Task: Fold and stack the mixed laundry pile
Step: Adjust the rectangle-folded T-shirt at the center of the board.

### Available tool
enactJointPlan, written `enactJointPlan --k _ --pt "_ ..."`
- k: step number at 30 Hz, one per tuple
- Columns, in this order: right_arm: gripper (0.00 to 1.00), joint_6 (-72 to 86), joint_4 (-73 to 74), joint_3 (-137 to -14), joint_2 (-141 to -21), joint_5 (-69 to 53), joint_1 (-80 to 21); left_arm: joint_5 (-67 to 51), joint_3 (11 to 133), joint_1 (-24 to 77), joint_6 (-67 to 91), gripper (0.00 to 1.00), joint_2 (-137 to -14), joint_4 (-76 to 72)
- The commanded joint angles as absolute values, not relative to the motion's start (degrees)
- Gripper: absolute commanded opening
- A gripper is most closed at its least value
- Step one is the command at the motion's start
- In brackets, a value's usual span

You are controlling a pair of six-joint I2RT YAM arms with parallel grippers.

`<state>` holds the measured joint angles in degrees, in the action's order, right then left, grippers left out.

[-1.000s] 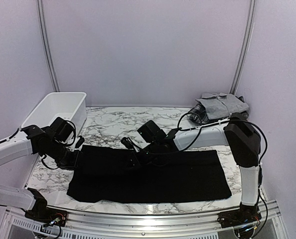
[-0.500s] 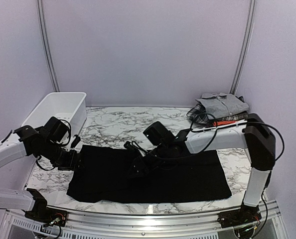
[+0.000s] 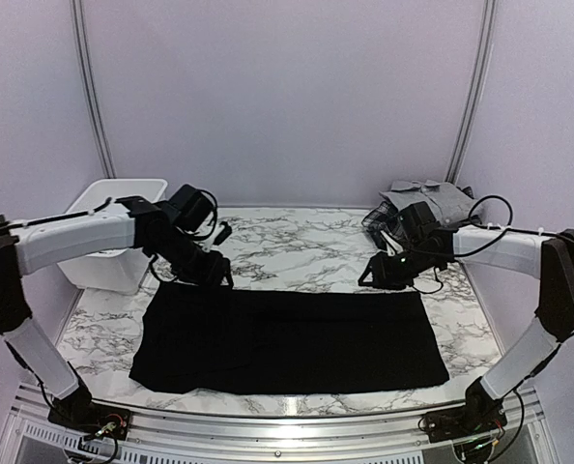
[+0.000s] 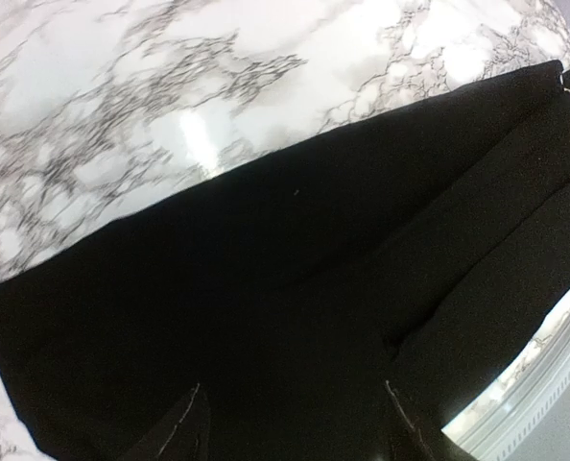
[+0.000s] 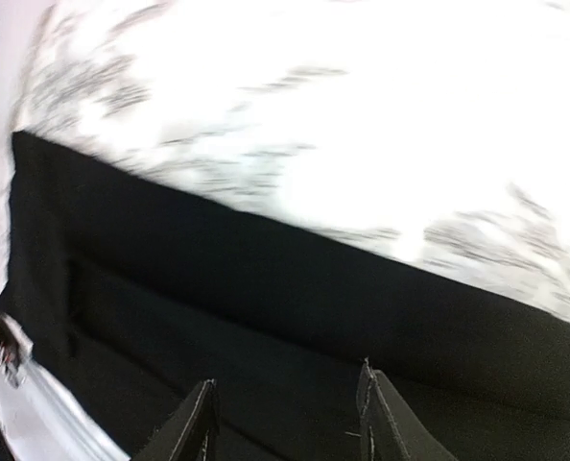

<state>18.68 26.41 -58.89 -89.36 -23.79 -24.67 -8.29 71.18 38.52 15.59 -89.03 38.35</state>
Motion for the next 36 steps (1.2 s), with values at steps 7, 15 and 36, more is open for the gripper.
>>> enactJointPlan --k 7,15,36 --pt "0.45 14.5 32.5 -58.5 -93.6 -16.3 -13.8 -12.7 88.6 43.1 11.7 0.64 -112.9 33.1" --pt "0.46 13.3 34.4 -59.0 -97.8 -17.0 -12.4 -17.0 94.9 44.9 10.9 0.66 -121.6 33.1" --pt "0.45 19.4 41.8 -45.8 -80.6 -21.6 -12.3 -11.7 88.7 54.3 3.7 0.61 -119.5 33.1"
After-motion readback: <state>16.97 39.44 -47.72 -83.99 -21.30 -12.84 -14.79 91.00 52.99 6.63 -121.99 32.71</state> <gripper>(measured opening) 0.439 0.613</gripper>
